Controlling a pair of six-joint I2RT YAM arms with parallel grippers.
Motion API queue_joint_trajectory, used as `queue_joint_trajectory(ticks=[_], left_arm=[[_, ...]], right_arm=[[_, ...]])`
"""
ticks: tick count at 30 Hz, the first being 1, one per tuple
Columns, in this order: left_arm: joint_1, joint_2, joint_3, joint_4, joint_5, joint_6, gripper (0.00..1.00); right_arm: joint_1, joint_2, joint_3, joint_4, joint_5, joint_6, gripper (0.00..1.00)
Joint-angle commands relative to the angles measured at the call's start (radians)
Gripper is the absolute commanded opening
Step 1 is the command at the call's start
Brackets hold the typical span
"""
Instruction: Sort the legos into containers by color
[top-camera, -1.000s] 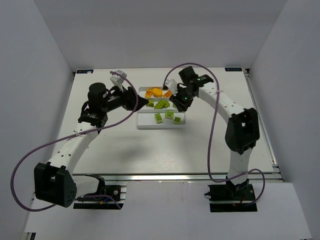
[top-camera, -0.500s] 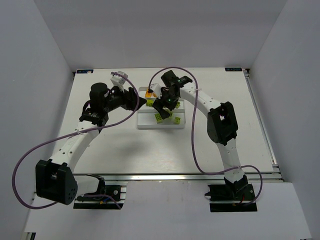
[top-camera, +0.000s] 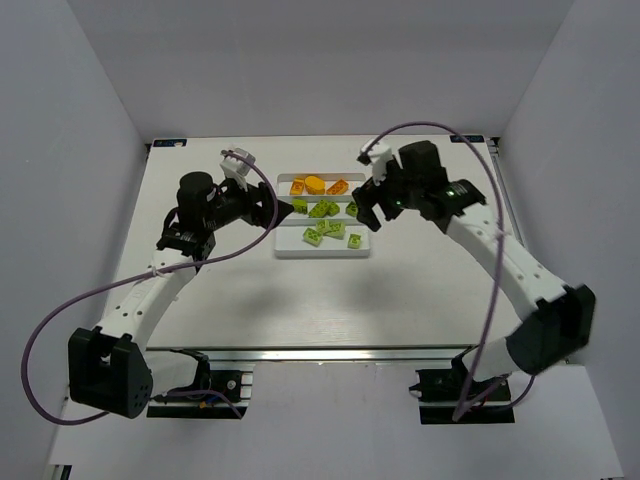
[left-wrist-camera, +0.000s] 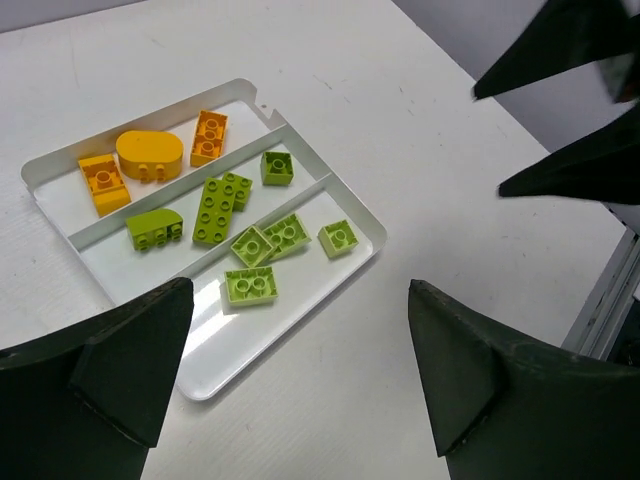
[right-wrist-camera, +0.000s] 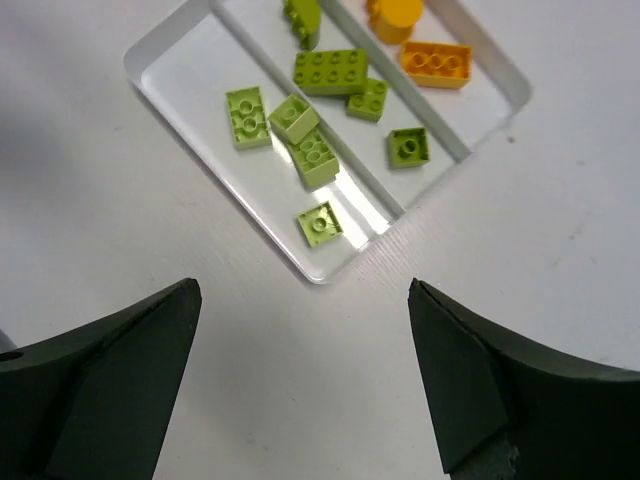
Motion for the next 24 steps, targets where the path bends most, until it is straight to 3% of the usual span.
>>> queue_joint_trajectory(ticks=[1,7,16,24], left_arm=[[0.006,-0.061,-0.014,0.041,0.033,0.018,0.98],[0.006,-0.076,-0.024,0.070,0.075,0.017,0.98],[0.006,-0.082,-0.032,0.081,0.080,0.017,0.98],[0.006,-0.079,-0.037,0.081,0.073,0.025,0.98]], right_arm=[[-0.001,-0.157,-0.141,0.192,0.093,0.085,0.89],[-0.003,-0.433,-0.431,0.324,0.075,0.091,0.89],[-0.067,-0.703,-0.654,0.508,0.139,0.128,0.89],[-0.122,-0.731,-0.782,0.594,0.134,0.174,0.89]])
